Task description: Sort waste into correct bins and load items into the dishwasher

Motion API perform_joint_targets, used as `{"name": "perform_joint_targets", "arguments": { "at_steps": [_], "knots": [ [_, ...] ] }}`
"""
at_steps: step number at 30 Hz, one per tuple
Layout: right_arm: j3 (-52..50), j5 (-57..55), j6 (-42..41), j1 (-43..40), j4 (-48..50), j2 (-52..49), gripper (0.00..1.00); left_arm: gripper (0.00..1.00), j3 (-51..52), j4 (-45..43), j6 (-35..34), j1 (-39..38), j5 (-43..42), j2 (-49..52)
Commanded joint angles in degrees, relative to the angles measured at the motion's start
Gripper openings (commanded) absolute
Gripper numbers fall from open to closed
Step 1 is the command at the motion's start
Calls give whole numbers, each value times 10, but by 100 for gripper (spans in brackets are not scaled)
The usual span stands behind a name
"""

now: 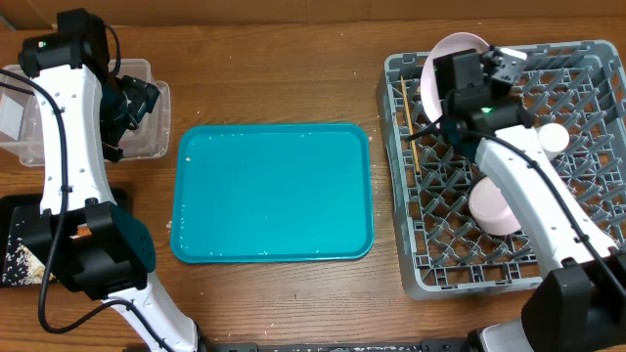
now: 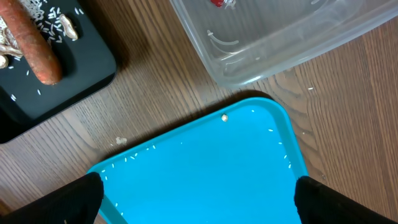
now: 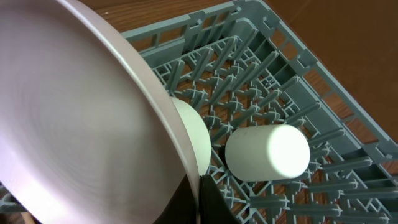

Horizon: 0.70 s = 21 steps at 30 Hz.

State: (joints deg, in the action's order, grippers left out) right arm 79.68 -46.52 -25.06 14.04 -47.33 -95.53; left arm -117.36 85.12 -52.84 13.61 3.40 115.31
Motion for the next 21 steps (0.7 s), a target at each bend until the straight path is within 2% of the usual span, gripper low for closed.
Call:
{"name": "perform_joint_targets", "arguments": {
  "at_steps": [1, 12, 17, 18, 19, 20, 21],
  "knots": [
    [-3, -30, -4, 9, 1, -26, 4, 100, 3, 1, -12, -1, 0, -17],
    [-1, -92, 0, 42, -12, -57, 4, 100, 3, 1, -12, -1, 0, -17],
    [17, -105, 0, 86, -25, -53, 13, 100, 3, 1, -12, -1, 0, -17],
    [24, -104, 0, 94, -30, -53, 20, 100, 3, 1, -12, -1, 0, -17],
    [31, -103, 0, 101, -36, -53, 32, 100, 3, 1, -12, -1, 0, -17],
    [38, -99, 0, 106, -42, -53, 45, 100, 3, 1, -12, -1, 0, -17],
    [44, -90, 0, 110, -46, -53, 65, 100, 3, 1, -12, -1, 0, -17]
  ]
}}
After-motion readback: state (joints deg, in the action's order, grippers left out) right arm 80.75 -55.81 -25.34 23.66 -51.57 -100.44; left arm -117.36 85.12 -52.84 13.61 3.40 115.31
